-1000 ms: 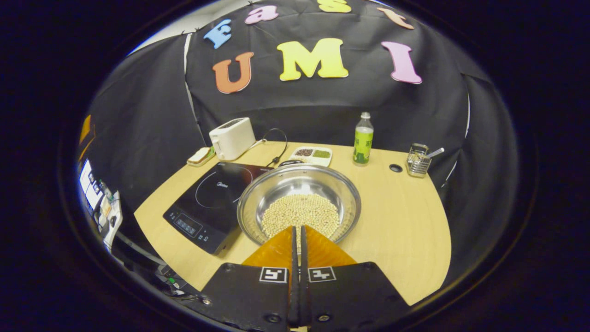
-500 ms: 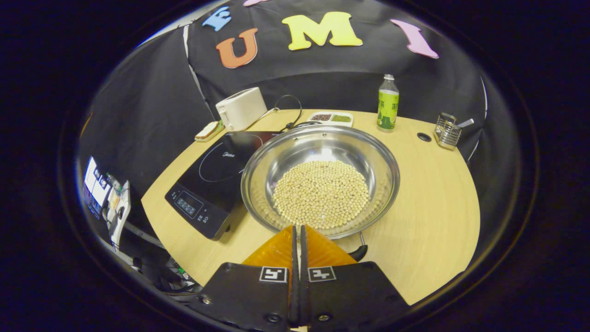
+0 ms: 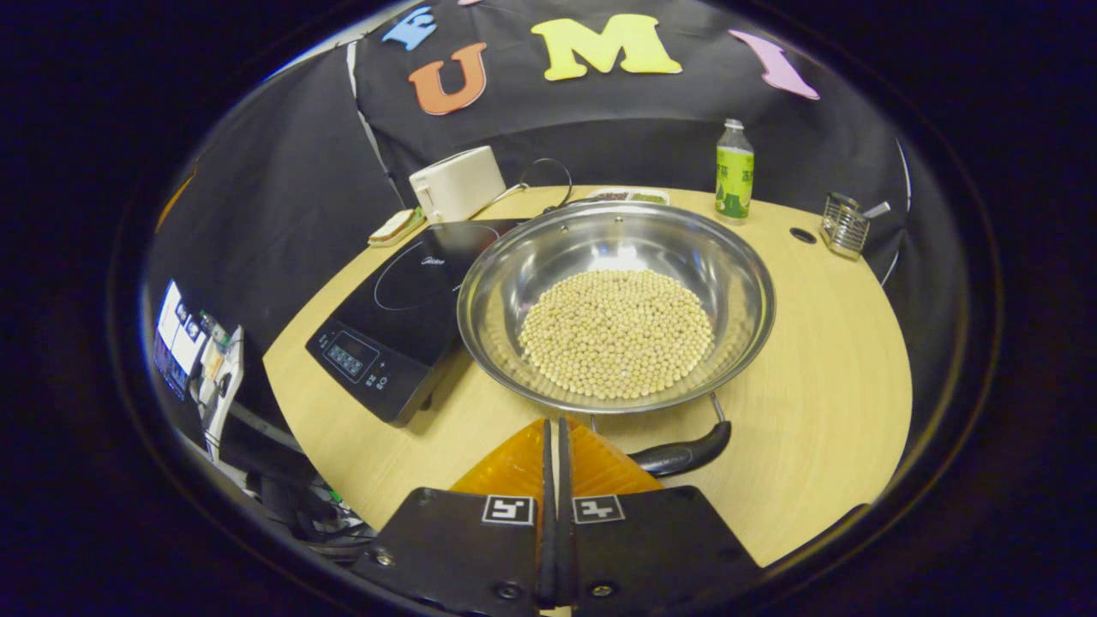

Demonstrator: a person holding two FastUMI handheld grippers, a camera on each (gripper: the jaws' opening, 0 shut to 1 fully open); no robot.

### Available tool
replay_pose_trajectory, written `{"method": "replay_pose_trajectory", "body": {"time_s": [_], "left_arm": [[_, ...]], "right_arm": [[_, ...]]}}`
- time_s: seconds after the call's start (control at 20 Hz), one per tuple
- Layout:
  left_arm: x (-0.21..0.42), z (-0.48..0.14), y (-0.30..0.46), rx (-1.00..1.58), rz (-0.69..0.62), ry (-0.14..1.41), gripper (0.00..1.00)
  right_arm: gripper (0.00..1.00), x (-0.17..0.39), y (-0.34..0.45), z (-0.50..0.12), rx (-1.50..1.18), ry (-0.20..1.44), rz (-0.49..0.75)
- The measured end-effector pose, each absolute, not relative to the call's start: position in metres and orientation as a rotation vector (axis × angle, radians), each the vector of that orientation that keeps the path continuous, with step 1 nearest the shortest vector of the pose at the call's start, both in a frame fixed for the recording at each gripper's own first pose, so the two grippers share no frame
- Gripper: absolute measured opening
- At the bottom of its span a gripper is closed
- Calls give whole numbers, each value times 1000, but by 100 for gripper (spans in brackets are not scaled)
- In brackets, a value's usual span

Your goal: First push the handle of the pot to place it horizontally, then grasp the pot with both hands and set it on the induction cooktop.

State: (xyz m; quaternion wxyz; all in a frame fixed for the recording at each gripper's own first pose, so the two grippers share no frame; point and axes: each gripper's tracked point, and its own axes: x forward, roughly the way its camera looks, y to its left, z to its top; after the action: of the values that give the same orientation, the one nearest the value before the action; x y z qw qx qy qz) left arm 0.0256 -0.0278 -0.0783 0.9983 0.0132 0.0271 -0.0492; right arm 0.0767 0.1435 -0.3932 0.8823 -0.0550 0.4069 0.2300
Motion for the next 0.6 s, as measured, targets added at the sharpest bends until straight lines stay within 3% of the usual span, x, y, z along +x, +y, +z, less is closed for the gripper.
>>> {"method": "replay_pose_trajectory", "body": {"time_s": [0.05, 0.1, 0.15, 0.2, 0.25, 0.3, 0.4, 0.45, 0.5, 0.55, 0.6], "left_arm": [[28, -77, -28, 32, -99, 58, 96], [30, -77, -27, 32, -94, 59, 96], [32, -74, -26, 26, -88, 51, 86], [35, -70, -26, 16, -84, 36, 96], [37, -67, -27, 8, -81, 27, 86], [39, -68, -26, 0, -78, 23, 96], [44, -69, -27, -10, -78, 30, 96], [46, -70, -26, -12, -78, 34, 86], [48, -73, -27, -12, -81, 43, 96], [50, -78, -27, -12, -81, 57, 86], [52, -83, -27, -12, -83, 66, 96]], "right_arm": [[0, 77, 140, -392, -107, 840, 469], [3, 78, 137, -393, -100, 837, 464], [1, 78, 134, -395, -92, 845, 458], [0, 79, 132, -396, -85, 852, 456], [1, 80, 130, -395, -73, 852, 452], [1, 82, 128, -394, -72, 850, 453], [4, 86, 121, -394, -79, 842, 446], [4, 87, 117, -394, -80, 838, 437], [1, 88, 113, -393, -82, 837, 428], [4, 89, 109, -393, -87, 835, 420], [4, 92, 105, -393, -91, 833, 414]]}}
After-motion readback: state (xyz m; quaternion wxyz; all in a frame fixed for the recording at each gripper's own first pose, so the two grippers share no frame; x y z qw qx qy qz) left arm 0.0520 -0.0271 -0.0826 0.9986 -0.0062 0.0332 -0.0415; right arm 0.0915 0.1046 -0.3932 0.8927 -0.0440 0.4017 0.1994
